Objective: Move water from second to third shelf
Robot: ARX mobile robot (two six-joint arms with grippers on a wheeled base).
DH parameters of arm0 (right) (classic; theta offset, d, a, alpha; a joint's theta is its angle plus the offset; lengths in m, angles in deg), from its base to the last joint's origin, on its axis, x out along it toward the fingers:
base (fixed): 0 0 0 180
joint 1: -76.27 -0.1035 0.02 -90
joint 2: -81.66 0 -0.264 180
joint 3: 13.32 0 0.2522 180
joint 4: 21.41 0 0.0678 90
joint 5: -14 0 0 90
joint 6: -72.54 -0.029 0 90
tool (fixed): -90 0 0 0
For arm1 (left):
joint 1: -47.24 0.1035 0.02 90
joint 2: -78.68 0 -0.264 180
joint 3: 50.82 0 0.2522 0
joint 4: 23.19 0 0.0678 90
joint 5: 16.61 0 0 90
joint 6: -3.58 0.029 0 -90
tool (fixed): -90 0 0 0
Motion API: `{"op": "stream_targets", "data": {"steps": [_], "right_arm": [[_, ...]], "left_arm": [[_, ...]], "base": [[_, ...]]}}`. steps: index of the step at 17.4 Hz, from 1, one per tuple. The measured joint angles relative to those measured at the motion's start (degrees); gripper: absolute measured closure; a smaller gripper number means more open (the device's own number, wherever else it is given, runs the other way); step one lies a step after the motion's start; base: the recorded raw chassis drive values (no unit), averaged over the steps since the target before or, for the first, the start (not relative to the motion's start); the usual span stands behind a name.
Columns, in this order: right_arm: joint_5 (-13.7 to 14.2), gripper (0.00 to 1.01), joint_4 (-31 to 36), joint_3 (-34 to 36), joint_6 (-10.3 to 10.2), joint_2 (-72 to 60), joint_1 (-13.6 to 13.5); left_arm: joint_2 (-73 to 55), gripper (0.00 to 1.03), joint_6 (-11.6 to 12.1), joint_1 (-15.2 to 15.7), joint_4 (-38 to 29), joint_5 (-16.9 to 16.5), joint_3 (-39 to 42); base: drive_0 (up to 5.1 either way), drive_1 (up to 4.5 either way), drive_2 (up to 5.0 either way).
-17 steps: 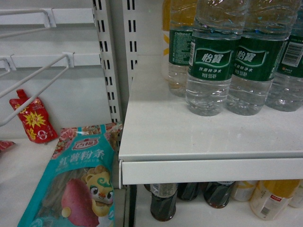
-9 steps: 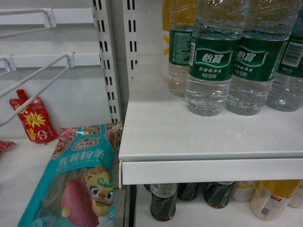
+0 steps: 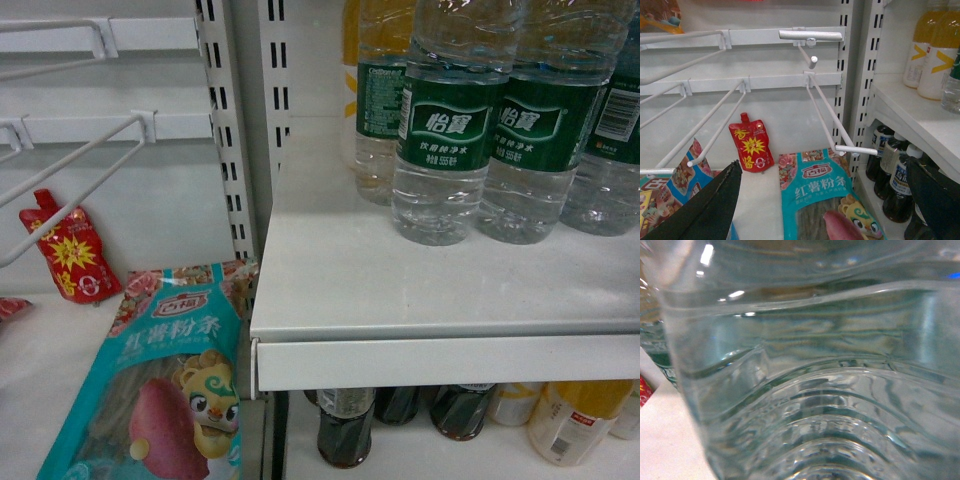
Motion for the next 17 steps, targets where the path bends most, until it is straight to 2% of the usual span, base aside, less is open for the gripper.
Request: {"op": "stream_targets", "data": {"steps": [6, 11, 13, 17], "right_arm": [[1.25, 0.6, 3.15, -3.3, -0.09, -8.0, -0.87], [1.6, 0.6, 3.98, -6.58, -1.03, -13.38, -1.27], [2.84, 0.6, 6.36, -8.98, -1.36, -18.01, -2.34], [3.13, 0.6, 6.36, -9.55, -1.38, -18.67, -2.34]], "left_arm": [[0.0, 0.05, 0.0, 0.0, 0.0, 0.0, 0.0], [0.0, 0.05, 0.0, 0.0, 0.0, 0.0, 0.0], [0.0, 0.05, 0.0, 0.0, 0.0, 0.0, 0.0], [0.0, 0.05, 0.0, 0.0, 0.0, 0.0, 0.0]], "base": [[-4.9, 2.55, 2.6], [-4.9, 2.55, 2.6], [-4.9, 2.55, 2.6], [-4.9, 2.55, 2.6]]}}
